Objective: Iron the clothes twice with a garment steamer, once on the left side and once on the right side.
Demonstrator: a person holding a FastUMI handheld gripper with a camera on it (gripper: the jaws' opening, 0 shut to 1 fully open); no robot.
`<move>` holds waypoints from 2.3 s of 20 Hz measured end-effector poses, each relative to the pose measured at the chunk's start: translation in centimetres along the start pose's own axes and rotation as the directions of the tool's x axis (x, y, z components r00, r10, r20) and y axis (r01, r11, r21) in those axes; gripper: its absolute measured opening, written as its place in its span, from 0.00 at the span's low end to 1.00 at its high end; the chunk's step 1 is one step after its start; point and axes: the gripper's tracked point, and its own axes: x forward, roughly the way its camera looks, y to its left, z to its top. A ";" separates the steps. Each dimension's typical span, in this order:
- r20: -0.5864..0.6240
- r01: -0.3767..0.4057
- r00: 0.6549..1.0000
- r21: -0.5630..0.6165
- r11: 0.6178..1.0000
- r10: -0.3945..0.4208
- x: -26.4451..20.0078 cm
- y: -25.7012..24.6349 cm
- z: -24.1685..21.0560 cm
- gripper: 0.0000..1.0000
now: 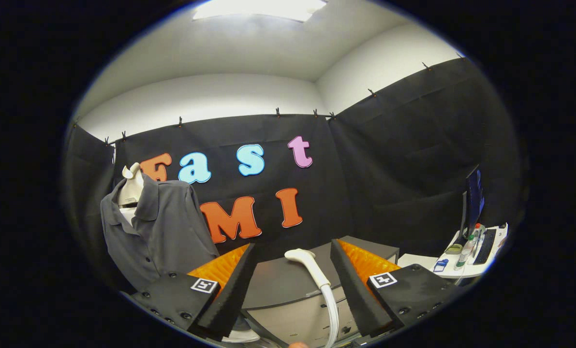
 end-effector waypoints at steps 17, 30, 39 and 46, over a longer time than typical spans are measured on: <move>-0.193 -0.085 0.979 -0.078 0.993 0.068 11.9 -3.9 -5.2 0.98; -0.467 -0.158 0.878 -0.068 0.985 0.108 26.1 -6.7 -18.6 0.98; -0.589 -0.154 0.802 -0.053 0.987 0.094 30.0 -7.5 -24.4 0.88; -0.668 -0.151 0.738 -0.029 0.988 0.093 30.3 -7.8 -27.0 0.70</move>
